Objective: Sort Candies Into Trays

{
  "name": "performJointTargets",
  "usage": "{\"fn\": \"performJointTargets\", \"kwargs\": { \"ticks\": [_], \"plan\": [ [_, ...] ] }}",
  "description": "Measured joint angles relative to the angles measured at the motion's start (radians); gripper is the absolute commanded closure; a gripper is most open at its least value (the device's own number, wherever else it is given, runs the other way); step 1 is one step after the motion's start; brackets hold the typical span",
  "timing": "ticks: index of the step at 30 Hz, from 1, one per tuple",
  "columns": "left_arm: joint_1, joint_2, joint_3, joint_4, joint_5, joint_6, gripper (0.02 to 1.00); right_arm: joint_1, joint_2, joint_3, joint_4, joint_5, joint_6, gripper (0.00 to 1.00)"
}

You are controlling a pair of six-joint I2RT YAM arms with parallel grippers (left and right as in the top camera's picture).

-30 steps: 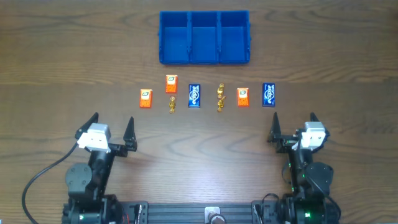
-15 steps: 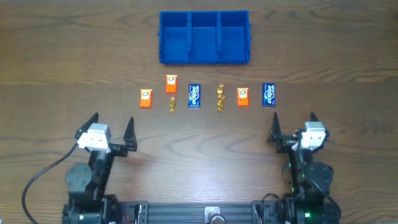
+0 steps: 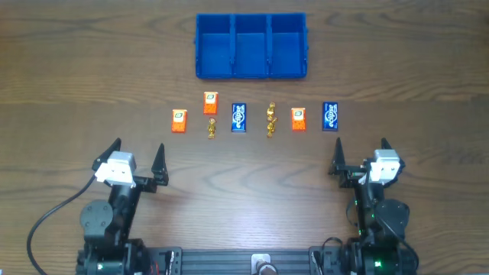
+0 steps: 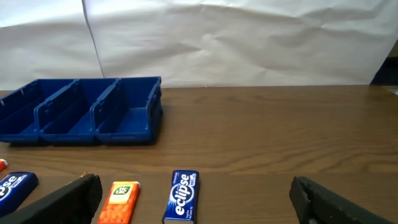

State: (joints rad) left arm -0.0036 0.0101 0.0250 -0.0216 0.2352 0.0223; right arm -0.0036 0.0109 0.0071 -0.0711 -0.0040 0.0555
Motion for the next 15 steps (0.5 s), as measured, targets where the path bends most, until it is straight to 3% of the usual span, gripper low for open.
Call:
{"fn": "performJointTargets", "kwargs": {
  "ticks": [15],
  "plan": [
    [0.000,0.000,0.000,0.000,0.002,-0.018,0.020,0.000,0.000,0.000,0.000,0.000,0.000,0.001]
  ]
}}
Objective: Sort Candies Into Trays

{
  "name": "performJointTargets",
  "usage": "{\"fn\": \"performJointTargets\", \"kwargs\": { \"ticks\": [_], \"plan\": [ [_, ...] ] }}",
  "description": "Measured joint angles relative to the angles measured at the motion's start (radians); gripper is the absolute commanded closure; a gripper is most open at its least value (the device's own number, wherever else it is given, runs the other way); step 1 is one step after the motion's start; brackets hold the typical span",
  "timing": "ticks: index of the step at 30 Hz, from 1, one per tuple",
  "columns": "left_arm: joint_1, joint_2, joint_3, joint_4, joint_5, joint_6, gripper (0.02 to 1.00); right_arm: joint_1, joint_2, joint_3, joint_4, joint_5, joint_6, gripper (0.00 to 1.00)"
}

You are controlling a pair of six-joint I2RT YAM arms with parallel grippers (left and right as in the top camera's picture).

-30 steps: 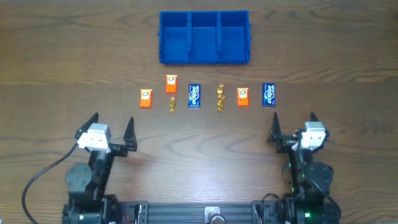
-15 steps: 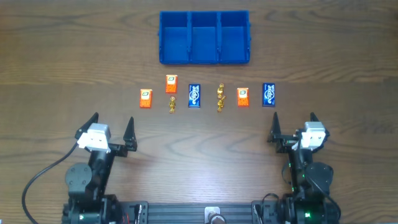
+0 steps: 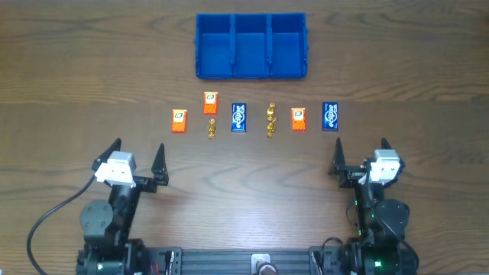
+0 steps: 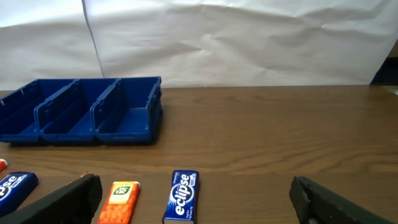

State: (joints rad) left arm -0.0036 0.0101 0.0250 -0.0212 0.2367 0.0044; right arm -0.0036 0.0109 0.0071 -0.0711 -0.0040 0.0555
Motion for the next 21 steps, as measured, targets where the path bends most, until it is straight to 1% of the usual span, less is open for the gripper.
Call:
{"fn": "performJointTargets", "kwargs": {
  "ticks": [3,5,10,13,15,16,18,21],
  "plan": [
    [0.000,0.036,0.011,-0.014,0.006,-0.053,0.018,0.000,0.000,0.000,0.000,0.000,0.000,0.001],
    [0.000,0.174,0.086,-0.051,0.029,-0.069,0.018,0.000,0.000,0.000,-0.002,0.000,0.000,0.001],
    [-0.007,0.653,0.525,-0.171,0.073,-0.087,0.020,0.000,0.000,0.001,-0.002,0.003,0.000,0.001],
    [-0.038,0.924,0.772,-0.322,0.076,-0.090,0.018,0.000,0.000,0.001,-0.002,0.004,0.000,0.001],
    [-0.076,1.133,0.945,-0.468,0.053,-0.092,0.023,0.000,0.000,0.001,-0.003,0.003,0.000,0.001],
    [-0.105,1.246,1.026,-0.544,0.026,-0.098,0.023,0.000,0.000,0.001,-0.002,0.004,0.000,0.003],
    [-0.148,1.369,1.100,-0.612,-0.016,-0.105,0.020,0.000,0.000,0.001,-0.003,0.003,0.000,0.001],
    [-0.203,1.532,1.152,-0.641,-0.074,-0.128,0.018,0.000,0.000,0.001,-0.003,0.004,0.000,0.001]
  ]
}}
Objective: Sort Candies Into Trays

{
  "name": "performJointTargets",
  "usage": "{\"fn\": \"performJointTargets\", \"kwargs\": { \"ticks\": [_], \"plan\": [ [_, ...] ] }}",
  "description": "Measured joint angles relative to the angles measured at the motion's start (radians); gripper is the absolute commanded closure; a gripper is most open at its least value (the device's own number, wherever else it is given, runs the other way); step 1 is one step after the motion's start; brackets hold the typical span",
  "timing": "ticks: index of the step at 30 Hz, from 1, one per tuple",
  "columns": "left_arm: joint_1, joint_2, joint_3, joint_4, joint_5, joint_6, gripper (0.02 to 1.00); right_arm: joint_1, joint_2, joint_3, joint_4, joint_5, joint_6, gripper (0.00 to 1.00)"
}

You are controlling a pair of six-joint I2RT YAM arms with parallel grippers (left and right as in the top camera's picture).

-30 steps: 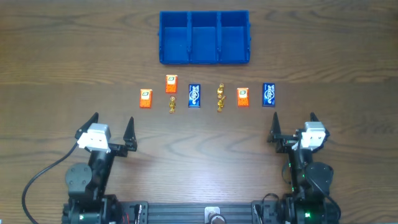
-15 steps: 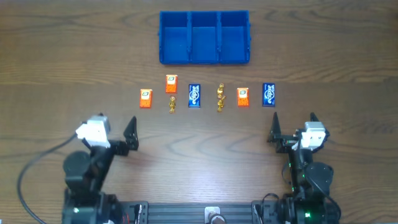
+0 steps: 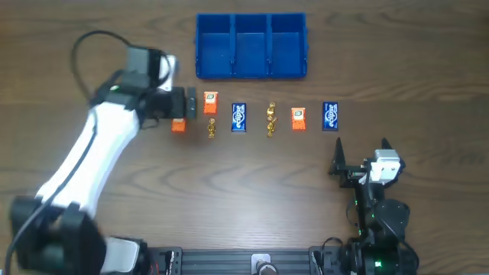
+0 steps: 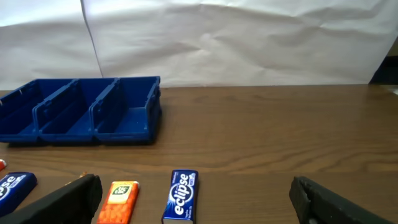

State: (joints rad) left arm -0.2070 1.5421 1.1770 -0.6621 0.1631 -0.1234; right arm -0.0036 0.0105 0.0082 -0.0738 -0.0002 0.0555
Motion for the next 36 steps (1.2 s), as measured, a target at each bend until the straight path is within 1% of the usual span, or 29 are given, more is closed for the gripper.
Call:
{"fn": "performJointTargets", "kwargs": {
  "ticks": [2,7,11,13,19,23,24,26,27,28,29,32,33,34,36],
  "plan": [
    [-0.016,0.123,0.001,-0.013,-0.025,-0.016,0.020,0.000,0.000,0.000,0.000,0.000,0.000,0.001],
    [-0.016,0.245,0.001,-0.005,-0.072,-0.062,0.020,0.000,0.000,0.000,0.000,0.000,0.000,0.001],
    [-0.017,0.301,0.001,0.016,-0.100,-0.068,0.018,0.000,0.000,0.000,0.000,0.000,0.000,0.001],
    [-0.017,0.315,0.001,0.024,-0.114,-0.076,0.042,0.000,0.000,0.000,0.000,0.000,0.000,0.001],
    [-0.017,0.340,0.001,0.062,-0.136,-0.090,0.062,0.000,0.000,0.000,0.000,0.000,0.000,0.001],
    [-0.019,0.366,0.001,0.069,-0.148,-0.090,0.126,0.000,0.000,0.000,0.000,0.000,0.000,0.003],
    [-0.019,0.370,0.001,0.069,-0.148,-0.090,0.152,0.000,0.000,0.000,0.000,0.000,0.000,0.001],
    [-0.024,0.371,0.001,0.086,-0.151,-0.091,0.244,0.000,0.000,0.000,0.000,0.000,0.000,0.001],
    [-0.026,0.373,0.001,0.090,-0.151,-0.091,0.334,0.000,0.000,0.000,0.000,0.000,0.000,0.001],
    [-0.027,0.380,0.002,0.092,-0.150,-0.093,0.402,0.000,0.000,0.000,0.000,0.000,0.000,0.001],
    [-0.028,0.380,0.003,0.094,-0.151,-0.095,0.443,0.000,0.000,0.000,0.000,0.000,0.000,0.001],
    [-0.032,0.381,0.003,0.100,-0.155,-0.103,0.619,0.000,0.000,0.000,0.000,0.000,0.000,0.003],
    [-0.033,0.381,0.003,0.100,-0.156,-0.111,0.652,0.000,0.000,0.000,0.000,0.000,0.000,0.003],
    [-0.033,0.381,0.003,0.101,-0.158,-0.111,0.706,0.000,0.000,0.000,0.000,0.000,0.000,0.001],
    [-0.034,0.381,0.005,0.100,-0.163,-0.122,0.726,0.000,0.000,0.000,0.000,0.000,0.000,0.001]
  ]
}}
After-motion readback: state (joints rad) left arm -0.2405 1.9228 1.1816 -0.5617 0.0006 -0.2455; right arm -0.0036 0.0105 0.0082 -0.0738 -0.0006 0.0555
